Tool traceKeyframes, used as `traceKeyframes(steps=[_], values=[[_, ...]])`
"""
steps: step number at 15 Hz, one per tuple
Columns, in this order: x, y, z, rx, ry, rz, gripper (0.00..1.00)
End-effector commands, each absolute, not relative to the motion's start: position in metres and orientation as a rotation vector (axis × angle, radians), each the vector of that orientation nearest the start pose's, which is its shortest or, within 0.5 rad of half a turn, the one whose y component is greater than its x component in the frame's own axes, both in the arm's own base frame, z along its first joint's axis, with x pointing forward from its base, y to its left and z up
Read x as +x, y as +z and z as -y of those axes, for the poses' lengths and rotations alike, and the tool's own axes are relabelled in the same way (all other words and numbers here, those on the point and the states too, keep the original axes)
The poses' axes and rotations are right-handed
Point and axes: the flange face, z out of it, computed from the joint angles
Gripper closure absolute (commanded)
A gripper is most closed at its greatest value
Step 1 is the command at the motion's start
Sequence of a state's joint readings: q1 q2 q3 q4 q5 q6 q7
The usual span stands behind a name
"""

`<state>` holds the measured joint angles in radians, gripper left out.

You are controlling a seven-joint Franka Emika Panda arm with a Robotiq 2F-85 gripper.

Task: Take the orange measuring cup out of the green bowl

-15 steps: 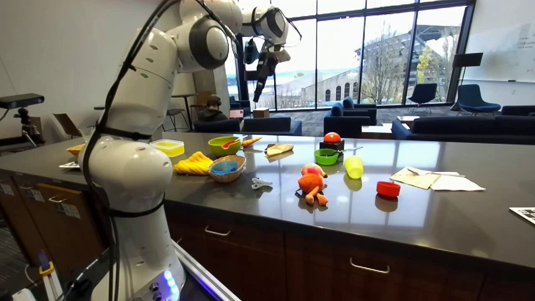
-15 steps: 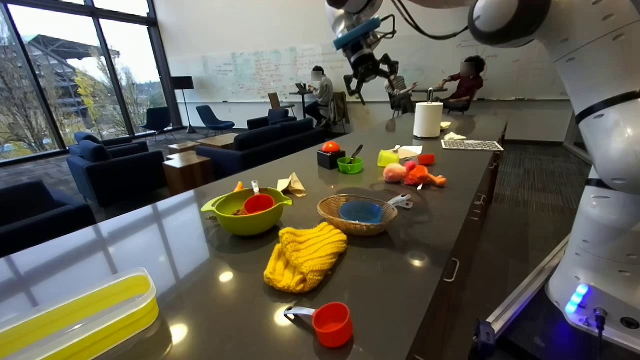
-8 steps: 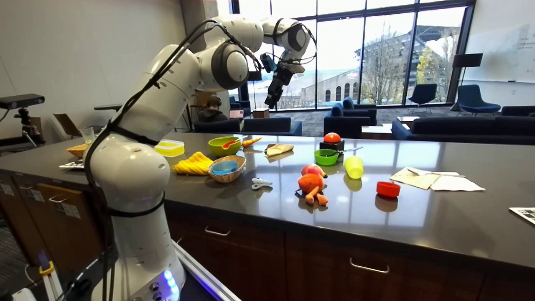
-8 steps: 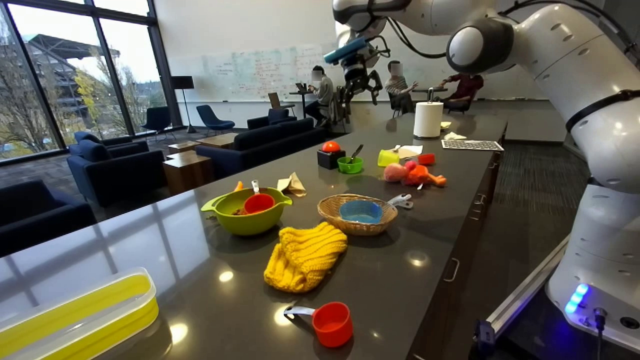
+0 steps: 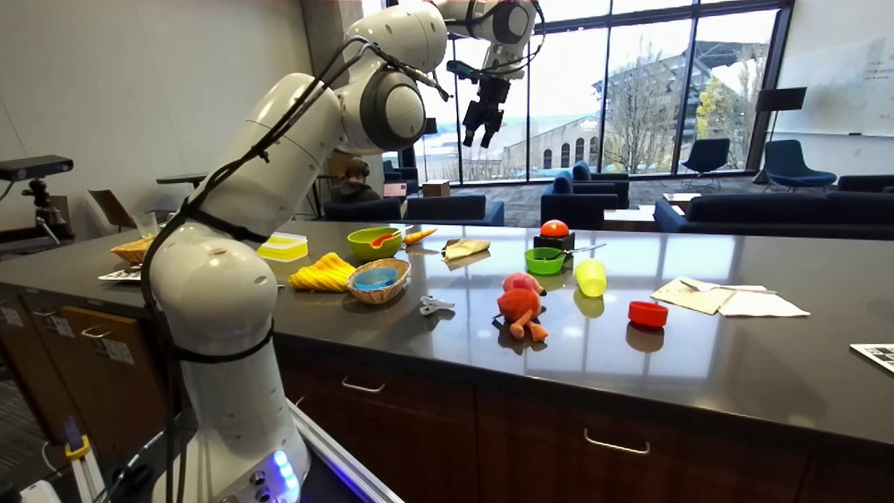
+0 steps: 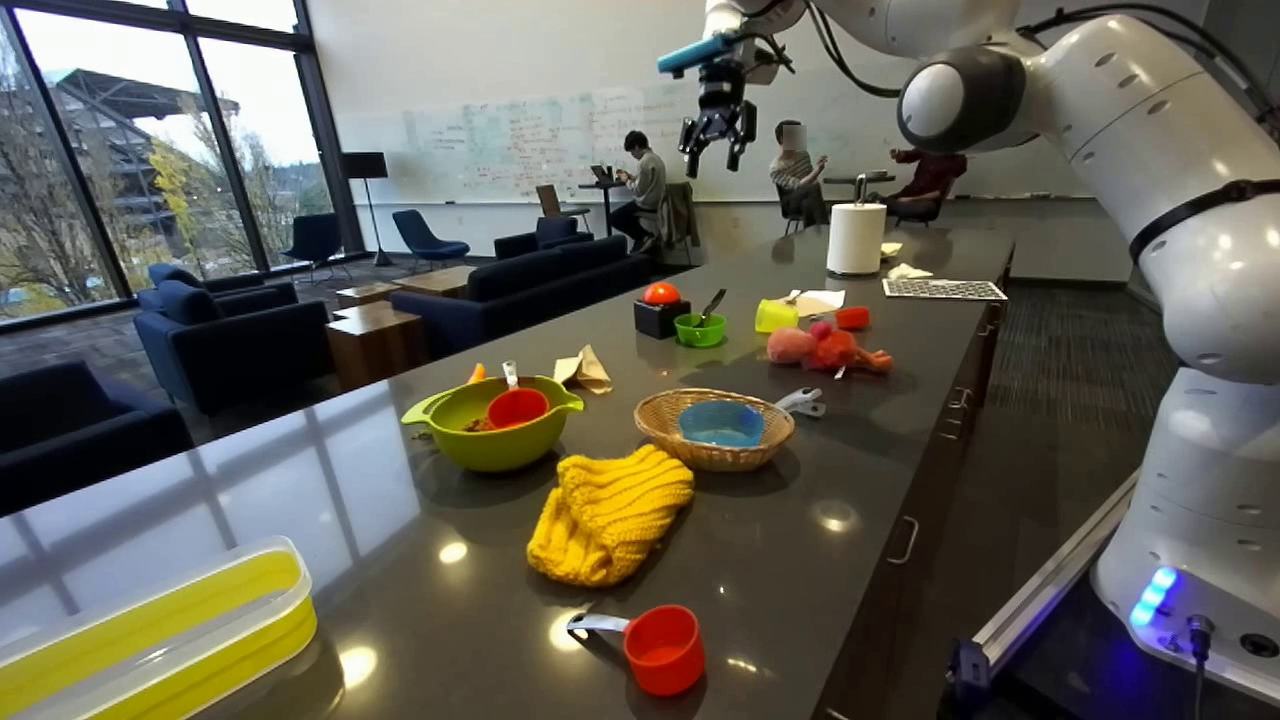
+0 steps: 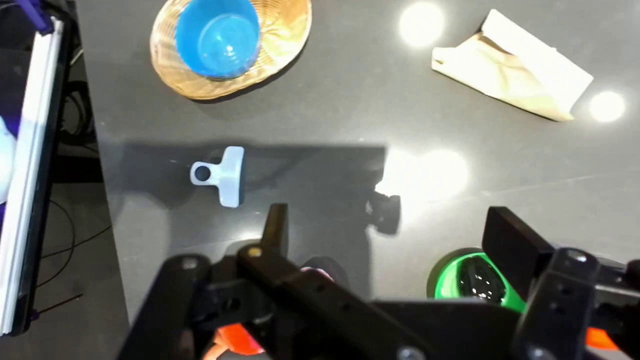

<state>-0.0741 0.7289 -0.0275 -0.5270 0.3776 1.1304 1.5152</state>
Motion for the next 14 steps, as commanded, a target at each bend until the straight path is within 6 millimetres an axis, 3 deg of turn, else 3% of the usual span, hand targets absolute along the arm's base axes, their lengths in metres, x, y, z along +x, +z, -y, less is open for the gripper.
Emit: traceKeyframes(steps=[1, 4, 5, 9, 12, 14], values=[[0.684, 0.605, 0.009, -2.171, 0.450, -1.970, 0.00], [0.686, 0.601, 0.007, -2.178, 0.462, -1.969, 0.00], [0.696, 0.610, 0.012, -1.997, 0.460, -1.996, 0.00], [0.715, 0.618, 0.018, -1.760, 0.422, -2.022, 0.00], [0.733, 0.617, 0.044, -1.568, 0.347, -2.051, 0.00], [0.741, 0.618, 0.072, -1.435, 0.288, -2.090, 0.00]])
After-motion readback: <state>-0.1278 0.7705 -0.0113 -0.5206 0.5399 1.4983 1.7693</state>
